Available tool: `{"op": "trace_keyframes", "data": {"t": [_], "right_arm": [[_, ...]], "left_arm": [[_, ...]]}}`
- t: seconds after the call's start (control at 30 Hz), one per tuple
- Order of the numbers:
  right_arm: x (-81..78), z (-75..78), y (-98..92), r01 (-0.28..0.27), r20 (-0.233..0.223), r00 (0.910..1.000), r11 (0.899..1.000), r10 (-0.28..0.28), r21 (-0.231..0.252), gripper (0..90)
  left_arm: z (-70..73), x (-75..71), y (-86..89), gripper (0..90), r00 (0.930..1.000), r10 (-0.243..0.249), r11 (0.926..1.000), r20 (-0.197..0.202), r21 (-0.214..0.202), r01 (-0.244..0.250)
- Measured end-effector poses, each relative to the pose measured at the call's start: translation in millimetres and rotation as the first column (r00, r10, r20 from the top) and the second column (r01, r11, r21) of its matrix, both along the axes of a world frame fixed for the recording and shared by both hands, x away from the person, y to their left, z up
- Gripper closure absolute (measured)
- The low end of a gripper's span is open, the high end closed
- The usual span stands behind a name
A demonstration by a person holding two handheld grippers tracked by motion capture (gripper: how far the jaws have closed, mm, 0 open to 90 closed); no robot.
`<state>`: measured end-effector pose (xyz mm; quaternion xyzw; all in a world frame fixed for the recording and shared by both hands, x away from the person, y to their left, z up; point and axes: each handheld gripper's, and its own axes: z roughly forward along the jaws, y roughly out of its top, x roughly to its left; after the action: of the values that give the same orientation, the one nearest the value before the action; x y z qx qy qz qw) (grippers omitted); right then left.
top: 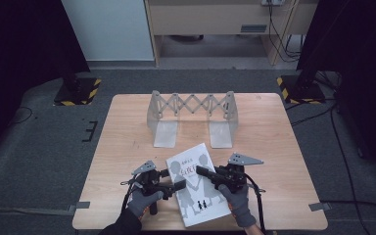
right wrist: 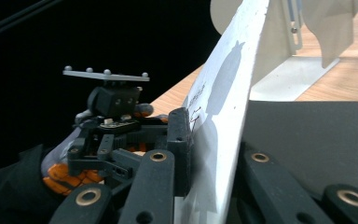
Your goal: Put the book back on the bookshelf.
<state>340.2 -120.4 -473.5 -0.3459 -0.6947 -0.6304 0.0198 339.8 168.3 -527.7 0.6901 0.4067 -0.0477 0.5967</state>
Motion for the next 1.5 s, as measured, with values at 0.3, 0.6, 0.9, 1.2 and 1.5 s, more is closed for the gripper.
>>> {"op": "trace_keyframes", "data": {"t": [0.3,0.6,0.9,1.2,1.5], "right_arm": [[8.4,-8.4,-0.4,0.034,-0.045,0.9983,0.997,-0.037,-0.069,70.3],[11.7,-16.8,1.2,0.096,0.038,0.9952,0.975,-0.090,-0.202,40.4],[6.7,-17.9,-6.4,0.170,0.100,0.9836,0.958,-0.150,-0.232,35.1],[10.1,-27.4,-16.8,0.143,0.006,0.9894,0.964,-0.145,-0.223,38.3],[9.7,-24.2,-18.9,0.151,0.009,0.9883,0.967,-0.152,-0.206,43.0]], "left_arm": [[-3.9,7.5,2.9,9.9,0.9956,-0.004,0.9997,-0.094,-0.026,0.002],[1.6,4.3,4.5,22.1,0.9971,0.025,0.9995,-0.072,-0.020,-0.026],[6.9,0.4,3.3,25.5,0.9983,0.036,0.9993,-0.046,0.000,-0.036],[9.8,-0.9,4.2,31.7,0.9976,0.049,0.9987,-0.049,-0.009,-0.050],[11.3,7.1,0.2,31.6,0.9971,0.047,0.9987,-0.059,-0.017,-0.048]]}}
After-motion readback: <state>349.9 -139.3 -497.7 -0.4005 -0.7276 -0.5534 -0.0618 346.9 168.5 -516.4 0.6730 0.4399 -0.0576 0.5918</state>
